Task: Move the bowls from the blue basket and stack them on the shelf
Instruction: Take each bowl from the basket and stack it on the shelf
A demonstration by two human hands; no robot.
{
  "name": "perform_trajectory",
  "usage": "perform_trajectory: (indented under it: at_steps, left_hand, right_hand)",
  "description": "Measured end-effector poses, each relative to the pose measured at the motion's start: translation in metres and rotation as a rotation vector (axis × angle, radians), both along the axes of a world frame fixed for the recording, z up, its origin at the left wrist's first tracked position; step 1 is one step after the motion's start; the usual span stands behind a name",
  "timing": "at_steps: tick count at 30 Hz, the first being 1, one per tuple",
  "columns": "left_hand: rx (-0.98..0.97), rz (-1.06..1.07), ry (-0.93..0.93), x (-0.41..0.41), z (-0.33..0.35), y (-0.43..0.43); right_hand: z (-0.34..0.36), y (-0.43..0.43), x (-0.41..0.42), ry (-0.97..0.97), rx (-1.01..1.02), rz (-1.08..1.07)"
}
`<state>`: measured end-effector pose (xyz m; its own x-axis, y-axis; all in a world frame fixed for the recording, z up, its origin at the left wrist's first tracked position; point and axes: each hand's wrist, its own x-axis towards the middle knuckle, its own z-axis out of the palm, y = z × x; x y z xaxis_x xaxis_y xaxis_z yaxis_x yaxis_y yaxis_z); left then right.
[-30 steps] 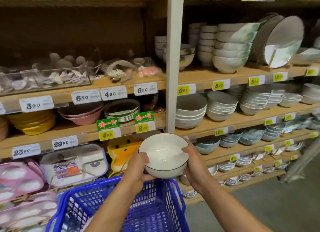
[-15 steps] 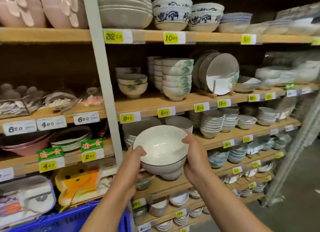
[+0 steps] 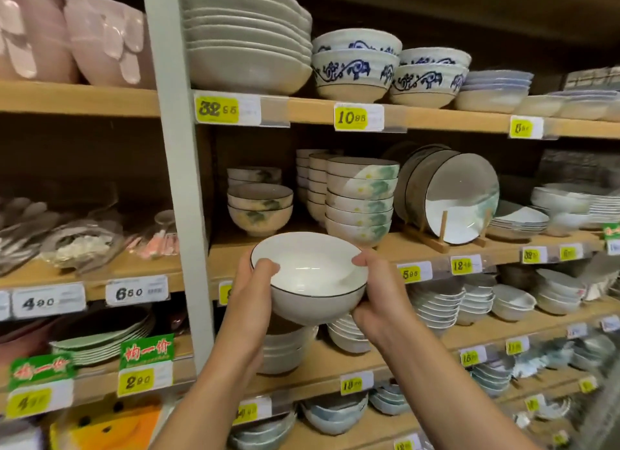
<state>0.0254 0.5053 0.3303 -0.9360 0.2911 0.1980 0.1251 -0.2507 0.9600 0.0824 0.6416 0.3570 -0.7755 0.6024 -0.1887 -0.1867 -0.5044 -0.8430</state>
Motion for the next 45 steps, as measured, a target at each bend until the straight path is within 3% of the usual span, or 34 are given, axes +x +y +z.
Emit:
perform_trajectory:
  at_steps: [14, 21, 26, 31, 39, 45]
  left_hand:
    - [0.016, 0.116, -0.067, -0.109, 0.005, 0.029]
    - [0.050, 0.243, -0.208, -0.128, 0.002, 0.038]
    - [0.203, 0.231, -0.367, -0.135, 0.012, 0.040]
    - [0.337, 0.382, -0.213, -0.121, 0.002, 0.040]
    - [0.072, 0.370, -0.151, -0.128, 0.022, 0.049]
    - [0.167, 0.313, -0.105, -0.107, -0.006, 0.040]
  right_hand:
    - [0.004, 0.032, -0.129, 0.001, 0.034, 0.137]
    - [-0.009, 0.044, -0.150, 0.050, 0.053, 0.268]
    - [-0.025, 0.060, -0.146, 0.124, 0.184, 0.344]
    - [-0.006, 0.065, -0.159, 0.102, 0.293, 0.377]
    - [-0.029, 0.058, -0.141, 0.156, 0.422, 0.298]
    - [-0.038, 0.063, -0.133, 0.173, 0.388, 0.355]
